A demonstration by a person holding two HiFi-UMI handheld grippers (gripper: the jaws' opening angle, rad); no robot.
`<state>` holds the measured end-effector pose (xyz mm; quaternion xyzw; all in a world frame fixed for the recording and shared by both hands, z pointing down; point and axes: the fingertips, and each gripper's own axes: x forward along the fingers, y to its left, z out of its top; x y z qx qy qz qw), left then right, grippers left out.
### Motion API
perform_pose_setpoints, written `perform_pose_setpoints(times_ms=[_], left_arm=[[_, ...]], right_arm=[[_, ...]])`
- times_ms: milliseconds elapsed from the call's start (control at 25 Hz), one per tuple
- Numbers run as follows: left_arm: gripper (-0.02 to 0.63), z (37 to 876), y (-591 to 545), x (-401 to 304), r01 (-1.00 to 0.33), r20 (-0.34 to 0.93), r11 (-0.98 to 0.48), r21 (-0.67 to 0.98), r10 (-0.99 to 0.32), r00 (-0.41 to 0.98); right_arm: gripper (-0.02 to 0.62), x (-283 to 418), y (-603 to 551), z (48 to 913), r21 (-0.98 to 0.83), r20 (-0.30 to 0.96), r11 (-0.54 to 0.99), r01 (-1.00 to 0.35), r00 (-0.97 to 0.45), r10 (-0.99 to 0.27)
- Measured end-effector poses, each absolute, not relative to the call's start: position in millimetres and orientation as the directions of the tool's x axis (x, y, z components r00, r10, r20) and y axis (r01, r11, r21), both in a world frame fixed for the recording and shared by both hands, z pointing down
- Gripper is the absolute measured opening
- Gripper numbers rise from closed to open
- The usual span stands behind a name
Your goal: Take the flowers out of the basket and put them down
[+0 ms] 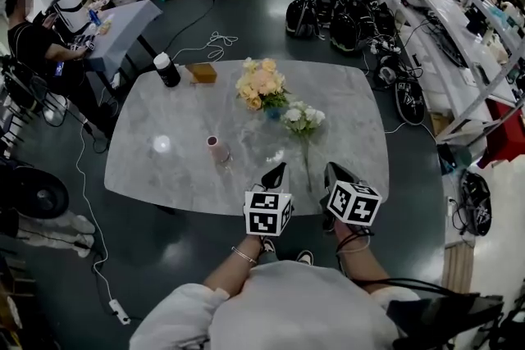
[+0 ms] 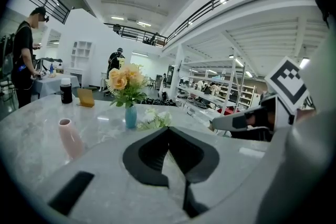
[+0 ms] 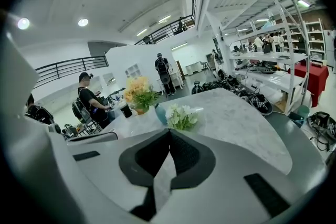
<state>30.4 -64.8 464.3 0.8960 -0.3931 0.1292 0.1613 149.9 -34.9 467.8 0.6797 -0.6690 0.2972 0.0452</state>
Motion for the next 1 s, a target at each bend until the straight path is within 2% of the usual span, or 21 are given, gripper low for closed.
perform_pose_setpoints(times_ms=[1000], left_arm=[[0.009,475.8,-72.7,26.0,-0.78,0.376,-0.598,0.182,-0.691,0.618]], right_arm=[[0.007,155.0,-41.6,477.3,-0.343,0.484,-0.067,-0.937,-0.115,-0.867]])
